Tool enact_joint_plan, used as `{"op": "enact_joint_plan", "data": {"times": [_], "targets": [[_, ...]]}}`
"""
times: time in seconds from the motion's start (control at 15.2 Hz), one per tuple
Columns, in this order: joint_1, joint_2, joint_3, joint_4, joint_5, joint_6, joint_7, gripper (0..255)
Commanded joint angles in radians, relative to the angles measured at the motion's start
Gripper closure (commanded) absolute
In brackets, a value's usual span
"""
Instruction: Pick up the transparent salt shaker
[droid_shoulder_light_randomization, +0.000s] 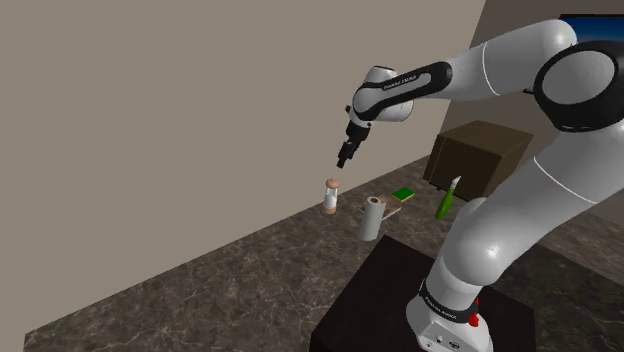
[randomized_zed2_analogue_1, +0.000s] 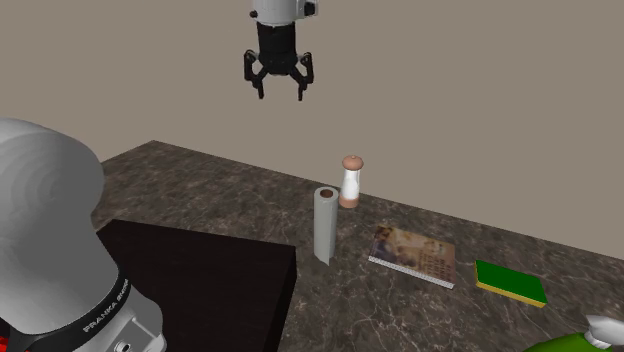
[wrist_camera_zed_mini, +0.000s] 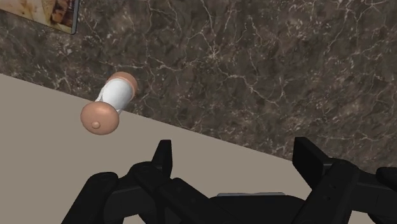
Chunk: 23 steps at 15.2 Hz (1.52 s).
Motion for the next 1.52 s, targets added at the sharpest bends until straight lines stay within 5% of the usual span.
{"op": "enact_joint_plan", "data": {"times": [0.0, 0.59, 0.99, 1.45], "targets": [[0.010, 0.072, -0.041, 0.027, 0.037, 0.044, -0.060, 0], [0.022, 0.448, -0.155, 0.200, 0.374, 0.164, -0.411, 0], [-0.087, 0.705, -0.106, 0.385, 0.600, 0.155, -0.612, 0], [-0.220, 0.954, -0.030, 0.613, 0.731, 0.130, -0.721, 0]]}}
